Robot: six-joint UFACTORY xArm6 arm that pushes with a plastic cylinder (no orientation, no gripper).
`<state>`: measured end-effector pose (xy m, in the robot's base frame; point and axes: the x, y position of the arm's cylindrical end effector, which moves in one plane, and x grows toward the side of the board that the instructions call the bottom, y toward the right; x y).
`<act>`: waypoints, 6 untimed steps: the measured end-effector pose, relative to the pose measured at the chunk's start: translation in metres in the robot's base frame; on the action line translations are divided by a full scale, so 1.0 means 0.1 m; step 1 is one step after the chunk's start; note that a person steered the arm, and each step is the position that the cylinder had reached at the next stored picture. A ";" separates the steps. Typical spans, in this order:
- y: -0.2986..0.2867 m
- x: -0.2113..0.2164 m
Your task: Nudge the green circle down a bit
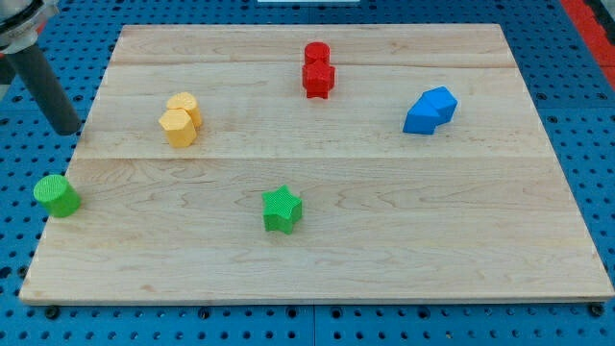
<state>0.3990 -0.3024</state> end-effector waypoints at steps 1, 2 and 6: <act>-0.03 0.03; -0.03 0.33; -0.02 1.23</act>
